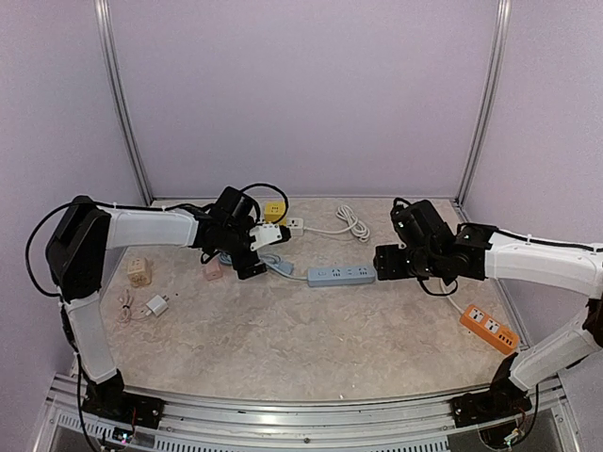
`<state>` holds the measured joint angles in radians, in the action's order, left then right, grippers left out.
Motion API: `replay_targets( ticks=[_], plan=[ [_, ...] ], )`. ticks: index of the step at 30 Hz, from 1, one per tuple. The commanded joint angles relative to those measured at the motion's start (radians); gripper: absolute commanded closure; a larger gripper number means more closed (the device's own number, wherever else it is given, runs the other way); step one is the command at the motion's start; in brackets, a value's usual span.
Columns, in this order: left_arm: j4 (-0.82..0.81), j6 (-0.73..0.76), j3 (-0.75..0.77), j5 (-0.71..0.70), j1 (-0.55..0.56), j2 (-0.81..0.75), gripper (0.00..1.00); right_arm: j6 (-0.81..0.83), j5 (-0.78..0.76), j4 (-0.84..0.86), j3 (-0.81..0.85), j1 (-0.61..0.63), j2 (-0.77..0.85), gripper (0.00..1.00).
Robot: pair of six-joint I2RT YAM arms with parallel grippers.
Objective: Insert the plug
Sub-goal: Pick up the plug at the center of the board.
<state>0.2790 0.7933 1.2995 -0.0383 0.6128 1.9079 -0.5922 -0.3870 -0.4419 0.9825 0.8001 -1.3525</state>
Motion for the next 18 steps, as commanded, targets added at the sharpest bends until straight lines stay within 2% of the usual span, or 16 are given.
replay_targets(
  ticks=[1, 5, 8, 13, 18],
  plan=[
    [0.046, -0.186, 0.061, -0.184, -0.001, -0.004, 0.01, 0.002, 0.006, -0.013, -0.054, -0.013, -0.006, 0.24],
    [0.133, -0.376, 0.125, -0.305, -0.010, 0.063, 0.01, 0.009, 0.030, 0.021, -0.065, -0.015, -0.022, 0.24],
    [0.172, -0.533, 0.153, -0.331, -0.034, 0.077, 0.01, 0.016, 0.042, 0.033, -0.064, -0.015, -0.033, 0.24],
    [0.298, -0.915, 0.219, -0.300, -0.125, 0.074, 0.01, 0.020, 0.049, 0.054, -0.080, -0.014, -0.029, 0.24],
    [0.360, -1.112, 0.209, -0.252, -0.199, 0.012, 0.01, 0.016, 0.056, 0.065, -0.101, -0.014, -0.014, 0.24]
  ],
)
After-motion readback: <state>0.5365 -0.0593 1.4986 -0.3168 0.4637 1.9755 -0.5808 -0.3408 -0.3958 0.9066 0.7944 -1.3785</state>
